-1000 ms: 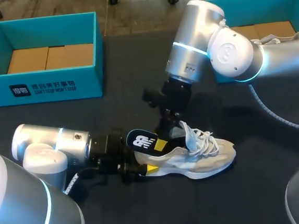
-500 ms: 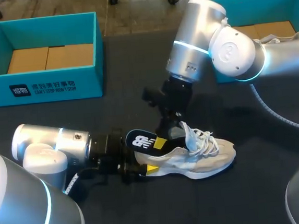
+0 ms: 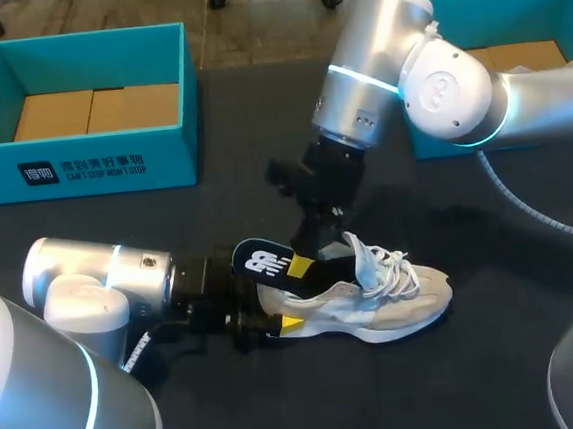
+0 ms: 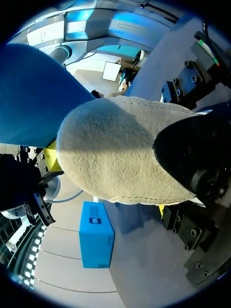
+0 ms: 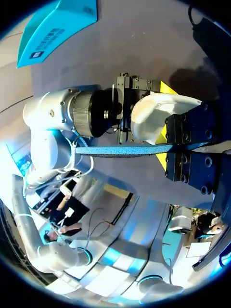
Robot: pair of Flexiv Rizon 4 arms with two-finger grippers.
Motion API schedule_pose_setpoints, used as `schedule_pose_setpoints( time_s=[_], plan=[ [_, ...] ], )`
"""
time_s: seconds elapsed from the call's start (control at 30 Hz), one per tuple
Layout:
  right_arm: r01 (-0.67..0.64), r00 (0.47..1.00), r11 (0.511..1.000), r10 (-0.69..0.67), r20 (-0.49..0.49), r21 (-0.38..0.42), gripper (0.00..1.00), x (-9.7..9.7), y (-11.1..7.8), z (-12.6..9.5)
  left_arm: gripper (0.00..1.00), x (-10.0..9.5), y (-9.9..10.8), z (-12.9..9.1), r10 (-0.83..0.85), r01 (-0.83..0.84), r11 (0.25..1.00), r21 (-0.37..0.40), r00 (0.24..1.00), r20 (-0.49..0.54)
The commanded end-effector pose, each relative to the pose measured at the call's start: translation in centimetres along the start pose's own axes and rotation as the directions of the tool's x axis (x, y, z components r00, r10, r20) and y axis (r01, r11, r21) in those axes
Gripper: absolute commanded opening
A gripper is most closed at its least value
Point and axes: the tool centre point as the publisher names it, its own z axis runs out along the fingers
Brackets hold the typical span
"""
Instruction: Take the shoe out of the shoebox, open the shoe tongue, remove and reinsert the insole, then place the shoe into the shoebox
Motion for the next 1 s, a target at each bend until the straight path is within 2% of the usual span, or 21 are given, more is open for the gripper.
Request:
schedule_pose_setpoints(
  time_s=[0.03,0.13,0.3,0.33,0.4,0.9,1.0],
  plan=[
    [-0.001,1.000,1.000,0.001,0.007,-0.002,0.00,0.2,-0.2,0.0,0.00,0.0,-0.1,0.1,0.000,0.000,1.000,-0.002,1.000,0.001],
    [-0.003,0.999,0.999,0.001,-0.033,-0.047,0.00,-0.1,0.5,0.0,0.00,0.0,-0.1,0.1,0.000,0.000,1.000,-0.002,1.000,0.001],
    [0.085,0.996,0.992,-0.086,-0.012,-0.096,0.00,1.4,2.9,-3.0,0.00,0.0,-0.1,0.1,0.000,0.000,1.000,-0.002,1.000,0.001],
    [0.094,0.991,0.979,-0.110,-0.080,-0.181,0.00,1.9,3.4,-4.1,0.00,0.0,-0.1,0.1,0.000,0.000,1.000,-0.002,1.000,0.001],
    [0.111,0.978,0.969,-0.146,-0.152,-0.221,0.00,3.1,3.8,-6.1,0.00,0.0,-0.1,0.1,0.000,0.000,1.000,-0.002,1.000,0.001],
    [0.111,0.978,0.969,-0.146,-0.152,-0.221,0.00,3.1,3.8,-6.1,0.00,0.0,-0.1,0.1,0.000,0.000,1.000,-0.002,1.000,0.001],
    [0.144,0.976,0.959,-0.178,-0.124,-0.246,0.00,3.7,5.1,-6.5,0.00,0.0,-0.1,0.1,0.000,0.000,1.000,-0.002,1.000,0.001]
  ],
)
